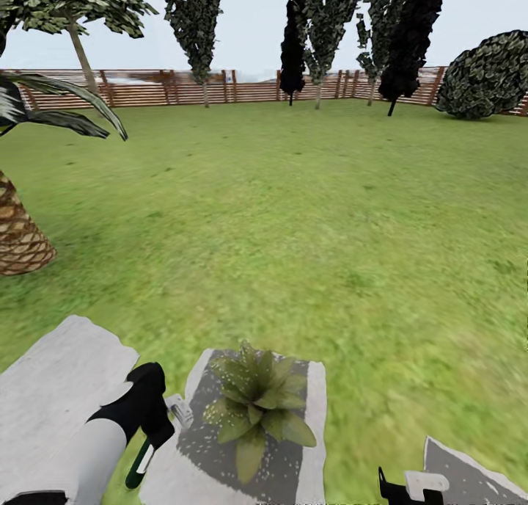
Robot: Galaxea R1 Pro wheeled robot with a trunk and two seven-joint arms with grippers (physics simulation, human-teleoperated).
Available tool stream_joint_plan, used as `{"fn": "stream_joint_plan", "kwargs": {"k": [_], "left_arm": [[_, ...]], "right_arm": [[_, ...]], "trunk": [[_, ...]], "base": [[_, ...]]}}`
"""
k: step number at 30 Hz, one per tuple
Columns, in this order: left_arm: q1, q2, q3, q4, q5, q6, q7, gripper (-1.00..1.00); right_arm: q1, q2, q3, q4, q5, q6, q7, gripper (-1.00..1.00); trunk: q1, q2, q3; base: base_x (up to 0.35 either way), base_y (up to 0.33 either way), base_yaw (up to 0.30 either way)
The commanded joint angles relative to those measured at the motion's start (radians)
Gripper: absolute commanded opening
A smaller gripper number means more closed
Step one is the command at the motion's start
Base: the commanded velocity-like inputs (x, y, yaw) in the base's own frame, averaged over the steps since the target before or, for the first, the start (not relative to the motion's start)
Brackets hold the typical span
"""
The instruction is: Pick up the pesticide atomizer in the garden and spray insectifuge to fully cover both potted plants in the garden.
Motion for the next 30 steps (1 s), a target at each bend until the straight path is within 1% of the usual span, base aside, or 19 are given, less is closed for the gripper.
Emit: {"fn": "stream_joint_plan", "kwargs": {"k": [1, 2, 4, 9, 11, 13, 14, 15, 16, 17, 20, 24, 30], "left_arm": [[-0.011, -0.001, 0.000, -0.001, -0.007, 0.007, -0.028, -1.00], [-0.028, -0.004, -0.002, -0.002, -0.014, 0.006, -0.073, -1.00], [-0.034, -0.008, -0.003, -0.002, -0.017, 0.006, -0.088, -1.00], [-0.035, -0.017, -0.005, -0.002, -0.022, 0.009, -0.091, -1.00], [-0.035, -0.025, -0.006, -0.002, -0.024, 0.011, -0.090, -1.00], [-0.035, -0.028, -0.010, -0.002, -0.025, 0.015, -0.090, -1.00], [-0.035, -0.028, -0.023, -0.002, -0.025, 0.017, -0.090, -1.00], [-0.035, -0.028, -0.051, -0.002, -0.025, 0.020, -0.089, -1.00], [-0.035, -0.028, -0.069, -0.002, -0.024, 0.021, -0.089, -1.00], [-0.035, -0.030, -0.079, -0.002, -0.024, 0.021, -0.088, -1.00], [-0.036, -0.035, -0.087, -0.003, -0.024, 0.022, -0.088, -1.00], [-0.037, -0.039, -0.090, -0.003, -0.024, 0.022, -0.088, -1.00], [-0.036, -0.035, -0.100, -0.001, -0.026, 0.022, -0.088, -1.00]], "right_arm": [[-0.001, 0.000, -0.007, 0.001, 0.011, -0.002, -0.003, 1.00], [-0.001, 0.000, -0.007, 0.001, 0.011, -0.002, -0.004, 1.00], [-0.001, 0.000, -0.007, 0.001, 0.011, -0.002, -0.004, 1.00], [-0.001, 0.000, -0.007, 0.001, 0.011, -0.002, -0.004, 1.00], [-0.001, 0.000, -0.007, 0.001, 0.011, -0.002, -0.004, 1.00], [-0.001, 0.001, -0.007, 0.001, 0.011, -0.002, -0.004, 1.00], [-0.001, 0.001, -0.007, 0.001, 0.011, -0.002, -0.004, 1.00], [-0.001, 0.002, -0.007, 0.001, 0.011, -0.002, -0.004, 1.00], [-0.001, 0.002, -0.007, 0.001, 0.011, -0.002, -0.004, 1.00], [-0.001, 0.002, -0.007, 0.001, 0.011, -0.002, -0.004, 1.00], [-0.001, 0.002, -0.007, 0.001, 0.011, -0.002, -0.004, 1.00], [-0.001, 0.002, -0.007, 0.001, 0.011, -0.002, -0.004, 1.00], [-0.001, 0.000, -0.007, 0.001, 0.011, -0.002, -0.004, 1.00]], "trunk": [[0.000, 0.000, -0.001], [0.000, 0.000, -0.001], [0.000, 0.000, -0.001], [0.000, 0.000, -0.001], [0.000, 0.000, -0.001], [0.000, 0.000, -0.001], [0.000, 0.000, -0.001], [0.000, 0.000, -0.001], [0.000, 0.000, -0.001], [0.000, 0.000, -0.001], [0.000, 0.000, -0.001], [0.000, 0.000, -0.001], [0.000, 0.000, -0.001]], "base": [[-0.126, -0.266, 0.019], [-0.159, -0.259, 0.005], [-0.189, -0.242, 0.002], [-0.230, -0.206, 0.012], [-0.236, -0.199, 0.187], [-0.132, -0.237, 0.261], [-0.054, -0.259, 0.271], [0.020, -0.268, 0.275], [0.077, -0.264, 0.277], [0.130, -0.250, 0.277], [0.129, -0.165, 0.278], [0.025, -0.026, 0.265], [0.002, -0.002, 0.043]]}}
